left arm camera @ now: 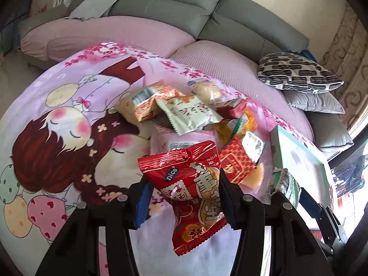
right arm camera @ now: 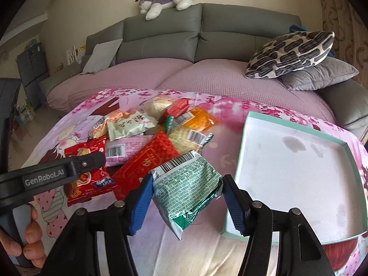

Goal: Organize snacks
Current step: 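Carry both snacks over the teal-rimmed tray while the left gripper opens to drop the red bag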

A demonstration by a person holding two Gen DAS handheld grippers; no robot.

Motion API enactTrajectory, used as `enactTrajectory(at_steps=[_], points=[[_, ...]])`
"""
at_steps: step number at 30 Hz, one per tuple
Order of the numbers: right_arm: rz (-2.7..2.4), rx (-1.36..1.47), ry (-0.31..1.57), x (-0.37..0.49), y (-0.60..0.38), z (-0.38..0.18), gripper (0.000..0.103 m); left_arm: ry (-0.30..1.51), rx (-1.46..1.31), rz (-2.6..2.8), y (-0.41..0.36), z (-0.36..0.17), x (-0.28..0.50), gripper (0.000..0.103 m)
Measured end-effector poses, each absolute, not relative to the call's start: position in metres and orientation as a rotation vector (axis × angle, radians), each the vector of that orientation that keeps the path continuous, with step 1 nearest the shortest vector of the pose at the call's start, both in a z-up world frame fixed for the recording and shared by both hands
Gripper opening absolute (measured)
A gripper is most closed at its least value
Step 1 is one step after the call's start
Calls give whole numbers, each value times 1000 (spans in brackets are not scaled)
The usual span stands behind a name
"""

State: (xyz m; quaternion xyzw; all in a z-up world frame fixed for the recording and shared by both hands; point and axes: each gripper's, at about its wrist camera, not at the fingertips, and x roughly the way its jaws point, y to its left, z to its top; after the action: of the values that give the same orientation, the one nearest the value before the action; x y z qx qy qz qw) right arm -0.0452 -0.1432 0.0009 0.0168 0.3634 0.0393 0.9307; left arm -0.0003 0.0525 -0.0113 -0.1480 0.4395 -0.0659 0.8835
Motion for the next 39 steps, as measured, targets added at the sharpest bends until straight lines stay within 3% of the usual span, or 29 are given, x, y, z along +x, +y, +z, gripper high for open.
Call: enactTrajectory(at_steps=[12,20,39], points=[[-249,189,718,-58,-269,7,63,802,-121,-360,-43,21,3,55],[-444,273,694,-68,-331,0,63,821,-18,-525,-113,21,10,55],[-591,347,774,-67,-373,-36,64,913,136,-623,-192,-28,26,55]])
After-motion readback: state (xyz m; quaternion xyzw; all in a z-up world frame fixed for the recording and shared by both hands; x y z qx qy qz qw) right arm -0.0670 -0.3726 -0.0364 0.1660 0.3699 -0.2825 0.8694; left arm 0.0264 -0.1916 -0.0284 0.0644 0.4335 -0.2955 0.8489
